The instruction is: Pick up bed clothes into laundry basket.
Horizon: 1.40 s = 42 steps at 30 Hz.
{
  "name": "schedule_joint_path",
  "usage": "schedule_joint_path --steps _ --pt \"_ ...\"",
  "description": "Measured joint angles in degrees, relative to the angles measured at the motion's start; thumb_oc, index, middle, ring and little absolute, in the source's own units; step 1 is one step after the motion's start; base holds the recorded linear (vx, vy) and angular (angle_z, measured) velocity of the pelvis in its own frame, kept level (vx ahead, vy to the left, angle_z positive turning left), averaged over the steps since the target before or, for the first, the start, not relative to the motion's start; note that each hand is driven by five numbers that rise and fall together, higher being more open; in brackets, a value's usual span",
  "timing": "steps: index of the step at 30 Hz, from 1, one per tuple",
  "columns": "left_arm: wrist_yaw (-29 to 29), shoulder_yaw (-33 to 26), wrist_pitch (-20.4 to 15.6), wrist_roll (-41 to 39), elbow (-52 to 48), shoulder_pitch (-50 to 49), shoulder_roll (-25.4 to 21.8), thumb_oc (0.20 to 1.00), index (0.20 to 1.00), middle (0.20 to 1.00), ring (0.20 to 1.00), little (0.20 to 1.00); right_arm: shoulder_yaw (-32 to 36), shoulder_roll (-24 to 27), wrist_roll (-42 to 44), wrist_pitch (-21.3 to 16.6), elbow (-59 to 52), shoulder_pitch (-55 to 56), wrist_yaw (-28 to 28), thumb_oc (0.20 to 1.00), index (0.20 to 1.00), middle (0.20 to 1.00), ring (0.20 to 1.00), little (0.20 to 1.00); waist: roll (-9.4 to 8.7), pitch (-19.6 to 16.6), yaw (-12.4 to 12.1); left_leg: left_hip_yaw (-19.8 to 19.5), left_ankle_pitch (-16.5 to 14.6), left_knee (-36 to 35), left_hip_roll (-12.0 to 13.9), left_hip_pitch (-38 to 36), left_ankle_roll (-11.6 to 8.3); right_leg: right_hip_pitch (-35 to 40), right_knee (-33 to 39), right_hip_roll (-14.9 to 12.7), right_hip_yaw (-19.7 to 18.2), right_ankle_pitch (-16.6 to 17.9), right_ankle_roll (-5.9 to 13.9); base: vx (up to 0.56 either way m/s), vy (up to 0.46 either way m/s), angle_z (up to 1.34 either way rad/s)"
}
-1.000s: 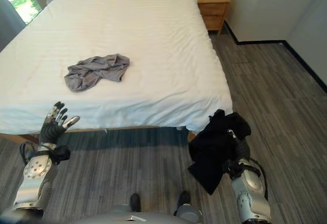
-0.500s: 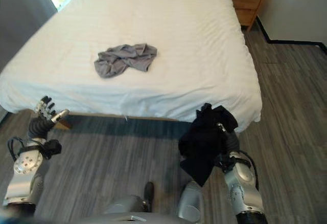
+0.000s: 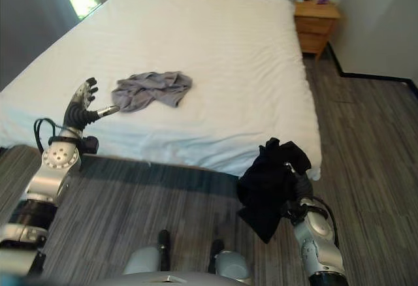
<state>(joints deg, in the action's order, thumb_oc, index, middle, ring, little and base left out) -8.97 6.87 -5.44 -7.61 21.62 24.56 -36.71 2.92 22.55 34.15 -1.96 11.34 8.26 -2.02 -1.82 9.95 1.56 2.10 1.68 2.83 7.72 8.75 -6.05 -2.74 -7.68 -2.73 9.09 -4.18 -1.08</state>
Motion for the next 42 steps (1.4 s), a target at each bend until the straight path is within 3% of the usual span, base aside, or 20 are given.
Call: schedule_joint_path --steps 3,5,6,9,10,14,16,18,21,26,29,33,42 --pt "-0.30 1.02 1.14 1.78 3.26 2.16 -1.13 1.000 1.000 1.000 1.000 1.000 0.24 1.36 -0.37 0.20 -0.05 0.00 -0.13 0.200 0.200 0.200 0.200 0.200 1.79 -0.18 0.56 0.46 1.37 -2.46 0.18 -2.72 1.76 0.99 1.61 0.87 -2.99 0.96 0.70 0.20 0.170 -0.66" --pt "-1.60 3.87 1.69 2.35 8.21 6.22 -0.92 1.000 1.000 1.000 1.000 1.000 0.11 1.93 -0.37 0.32 -0.41 1.18 -0.09 0.200 0.200 0.200 0.200 0.200 2.92 -0.72 2.97 1.55 2.32 -3.33 -0.58 -5.23 1.98 3.05 3.49 1.15 -3.69 1.65 1.82 0.19 0.188 -0.32" --pt "-2.39 4.11 1.95 2.31 10.19 7.77 -0.81 1.000 1.000 1.000 1.000 1.000 0.28 2.38 -0.36 0.35 -1.31 1.81 -0.09 0.200 0.200 0.200 0.200 0.200 4.69 -1.02 3.65 2.57 3.95 -4.66 -0.07 -7.11 2.09 3.02 3.73 2.28 -5.02 1.62 2.63 0.15 0.197 -0.49" --pt "-4.28 7.63 4.04 2.73 22.36 17.11 -2.77 1.000 1.000 1.000 1.000 1.000 -1.75 1.48 -0.32 0.37 -3.52 2.83 0.04 0.200 0.200 0.200 0.200 0.200 2.51 -0.80 4.02 6.54 4.32 -7.00 -2.44 -8.10 3.07 1.90 4.19 -0.46 -7.89 2.14 4.85 0.01 0.139 -0.60" --pt "-4.70 9.61 5.74 4.25 25.80 21.67 -4.72 1.000 1.000 1.000 1.000 1.000 -2.59 1.16 -0.31 0.36 -4.00 3.07 -0.07 0.200 0.200 0.200 0.200 0.200 1.32 -0.52 5.54 7.34 4.18 -7.03 -3.27 -7.18 3.29 1.01 5.60 -1.67 -8.18 3.11 6.19 -0.06 0.055 -0.26" --pt "-7.15 16.31 6.15 6.68 31.26 33.60 -7.88 1.000 1.000 1.000 1.000 1.000 -6.06 1.28 0.80 0.33 -4.03 2.66 0.06 0.200 0.200 0.200 0.200 0.200 -1.03 0.49 6.35 8.71 4.19 -7.23 -4.41 -3.38 3.43 -1.20 10.69 -3.02 -8.01 6.14 8.33 -0.14 0.047 -0.20" --pt "-8.63 19.28 6.09 6.78 31.27 41.02 -9.56 1.000 1.000 1.000 1.000 1.000 -8.20 2.36 0.92 0.20 -4.68 0.64 0.00 0.200 0.200 0.200 0.200 0.200 -2.51 2.08 6.14 8.78 4.77 -6.49 -3.65 1.96 3.55 -6.34 10.67 -2.26 -8.18 7.76 7.93 -0.09 0.023 -0.11" --pt "-9.00 20.05 5.75 8.11 32.73 43.52 -9.97 1.000 1.000 1.000 1.000 1.000 -8.68 2.29 1.03 0.05 -4.91 -0.51 -0.28 0.200 0.200 0.200 0.200 0.200 -4.15 3.86 7.22 9.29 5.78 -7.09 -3.25 3.01 3.67 -7.77 11.32 -1.63 -8.78 9.69 7.24 -0.05 0.011 -0.17" --pt "-8.97 22.28 6.21 9.03 37.47 45.28 -10.45 1.000 1.000 1.000 1.000 1.000 -9.14 2.40 2.04 -1.48 -5.87 -1.08 -0.58 0.200 0.200 0.200 0.200 0.200 -6.84 6.48 9.46 9.56 5.77 -6.87 -2.46 5.21 3.05 -9.75 12.27 -0.83 -8.92 9.98 7.36 -0.08 0.012 -0.16" --pt "-9.63 24.47 6.26 13.23 40.50 47.22 -7.62 1.000 1.000 1.000 1.000 1.000 -10.16 2.42 2.12 -2.45 -5.85 -0.73 0.22 0.200 0.200 0.200 0.200 0.200 -10.36 10.45 11.24 9.85 6.87 -6.95 -1.82 11.37 2.99 -15.79 13.24 0.40 -9.11 12.60 6.91 -0.06 0.029 -0.06" --pt "-14.00 24.28 5.85 15.40 41.22 49.91 -7.22 1.000 1.000 1.000 1.000 1.000 -10.88 2.32 1.86 -2.50 -5.86 -1.57 0.29 0.200 0.200 0.200 0.200 0.200 -11.96 12.14 11.66 9.91 7.60 -7.31 -1.54 13.63 3.23 -18.30 13.24 0.92 -9.24 13.17 6.57 -0.04 0.008 -0.04" --pt "-13.58 26.59 6.59 16.16 41.51 53.65 -6.97 1.000 1.000 1.000 1.000 1.000 -11.33 2.32 1.81 -5.86 -6.44 -1.88 0.20 0.200 0.200 0.200 0.200 0.200 -12.07 12.16 10.91 9.66 7.20 -7.41 -0.91 14.96 2.66 -19.58 13.26 1.30 -8.40 12.48 7.60 0.02 0.009 0.01" --pt "-11.21 27.15 7.38 16.40 37.52 54.02 -7.95 1.000 1.000 1.000 1.000 1.000 -11.30 2.32 1.75 -6.26 -6.38 -2.09 -0.70 0.200 0.200 0.200 0.200 0.200 -11.96 12.07 10.21 9.54 7.74 -7.73 -1.25 14.83 3.05 -19.51 13.26 0.85 -8.18 12.85 7.11 0.01 0.002 0.01"
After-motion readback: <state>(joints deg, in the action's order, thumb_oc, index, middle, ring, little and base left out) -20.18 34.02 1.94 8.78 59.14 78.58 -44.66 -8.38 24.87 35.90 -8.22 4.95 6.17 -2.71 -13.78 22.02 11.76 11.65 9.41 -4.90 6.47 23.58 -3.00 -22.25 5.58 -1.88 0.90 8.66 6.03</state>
